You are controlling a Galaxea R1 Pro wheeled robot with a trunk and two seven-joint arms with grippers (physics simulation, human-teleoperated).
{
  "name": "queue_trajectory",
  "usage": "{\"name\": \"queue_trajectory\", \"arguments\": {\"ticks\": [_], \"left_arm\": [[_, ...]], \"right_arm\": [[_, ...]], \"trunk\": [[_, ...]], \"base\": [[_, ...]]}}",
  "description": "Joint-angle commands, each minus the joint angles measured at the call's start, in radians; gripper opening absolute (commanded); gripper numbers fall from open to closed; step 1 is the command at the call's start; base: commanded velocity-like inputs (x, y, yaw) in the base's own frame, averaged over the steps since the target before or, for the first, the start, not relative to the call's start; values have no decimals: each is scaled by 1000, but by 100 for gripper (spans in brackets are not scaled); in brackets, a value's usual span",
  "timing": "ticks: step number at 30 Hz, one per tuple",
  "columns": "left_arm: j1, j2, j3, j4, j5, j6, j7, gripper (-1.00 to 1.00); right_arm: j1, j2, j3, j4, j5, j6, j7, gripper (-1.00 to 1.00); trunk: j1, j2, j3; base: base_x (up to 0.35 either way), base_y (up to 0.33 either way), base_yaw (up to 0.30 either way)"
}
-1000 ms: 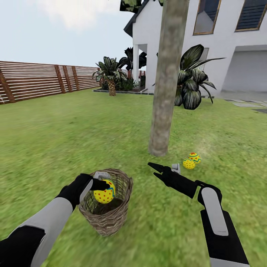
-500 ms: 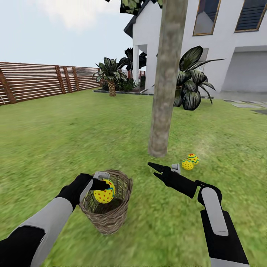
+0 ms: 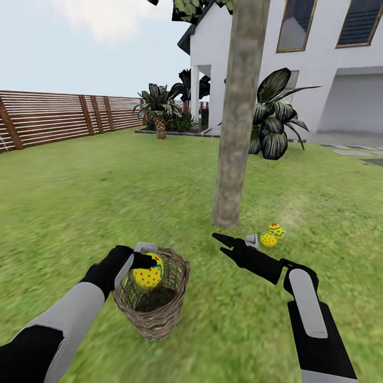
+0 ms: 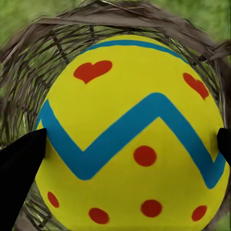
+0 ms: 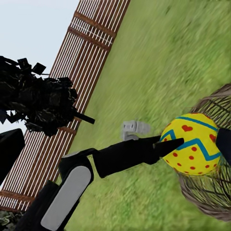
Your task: Take the three Easter eggs out of the wicker basket on the lawn in the garden, then place them on the lawn next to a single tree (choose any tree) so that all three eggs are next to the same tree and none are left in the basket.
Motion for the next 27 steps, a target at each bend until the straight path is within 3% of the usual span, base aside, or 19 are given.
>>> {"name": "queue_trajectory", "arguments": {"ticks": [1, 7, 24, 27], "left_arm": [[0, 1, -7, -13, 8, 8, 3, -100], [2, 2, -3, -159, 8, 44, 3, -100], [10, 13, 2, -383, 7, 83, 3, -100], [21, 27, 2, -478, 7, 128, 4, -100]], "right_arm": [[-1, 1, -3, 0, 11, 6, 10, 100], [-1, 1, -3, 0, 12, 6, 10, 100], [-2, 1, 4, 0, 19, 6, 3, 100], [-1, 1, 5, 0, 20, 6, 3, 100]], "trunk": [[-4, 7, 2], [-27, 49, 21], [-92, 168, 74], [-104, 189, 84]], "base": [[0, 0, 0], [0, 0, 0], [0, 0, 0], [0, 0, 0]]}}
